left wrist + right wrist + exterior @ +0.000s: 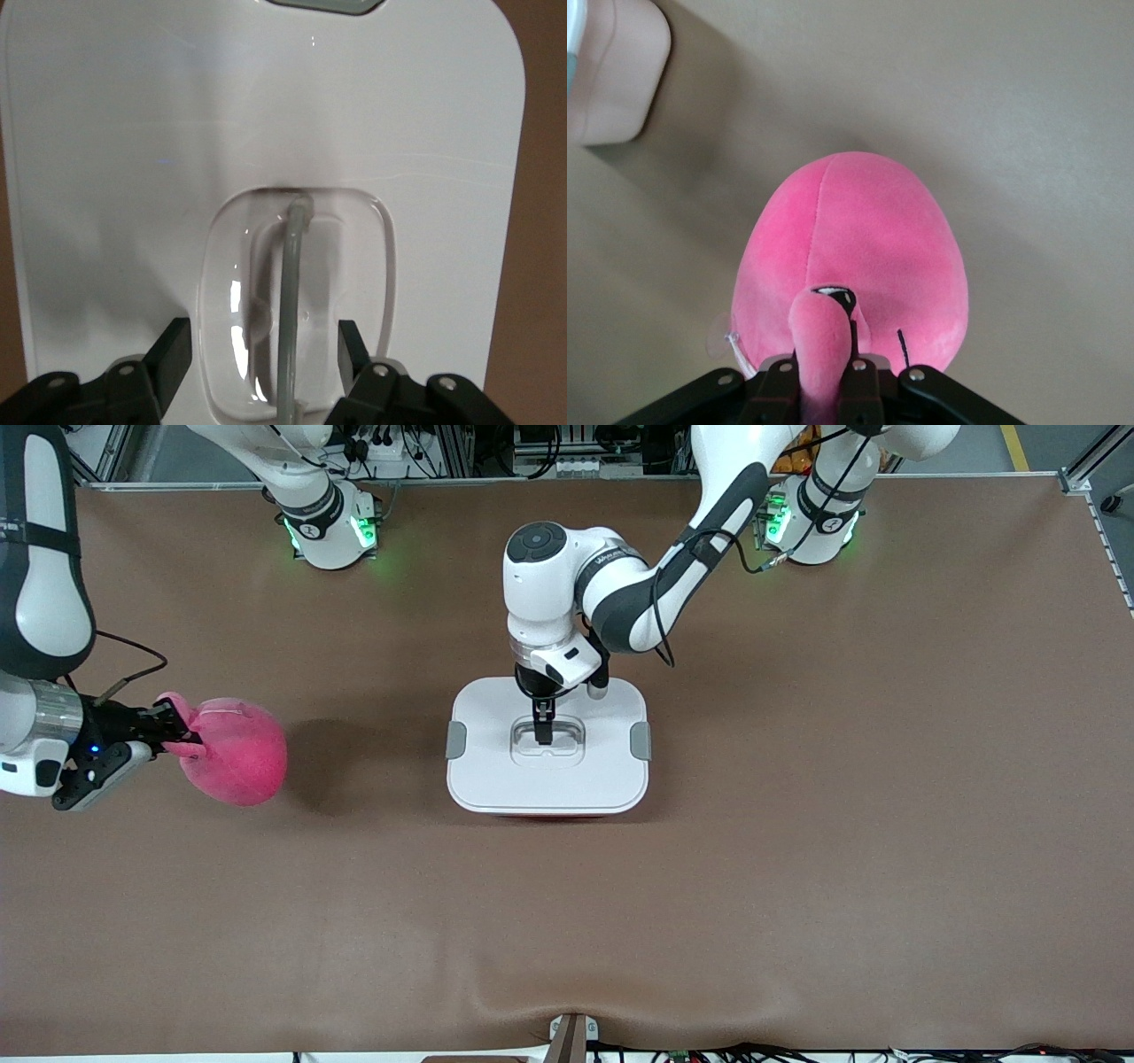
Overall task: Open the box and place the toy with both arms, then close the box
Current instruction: 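Lift the pink plush with the right gripper, holding the lid handle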
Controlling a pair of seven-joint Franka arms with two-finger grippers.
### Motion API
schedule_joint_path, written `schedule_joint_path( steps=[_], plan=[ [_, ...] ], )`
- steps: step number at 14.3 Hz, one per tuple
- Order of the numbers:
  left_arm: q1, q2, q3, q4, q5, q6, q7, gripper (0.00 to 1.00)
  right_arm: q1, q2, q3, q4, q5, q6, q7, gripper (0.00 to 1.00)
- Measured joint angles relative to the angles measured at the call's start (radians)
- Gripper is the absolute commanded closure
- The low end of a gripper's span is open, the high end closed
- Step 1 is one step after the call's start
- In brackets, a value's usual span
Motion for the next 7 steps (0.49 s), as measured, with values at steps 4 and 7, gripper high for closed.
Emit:
schedule_joint_path(
  steps=[4, 7],
  plan=[
    [0.001, 0.000, 0.002, 0.007, 0.001, 0.002, -0.001, 0.47, 0.037, 0.000, 0.001, 0.033, 0.000, -0.041, 0.075, 1.00],
    [0.005, 0.000, 0.004, 0.008, 0.002, 0.004, -0.001, 0.61, 0.044, 0.000, 0.000, 0.047, 0.055, -0.063, 0.119, 1.00]
  ],
)
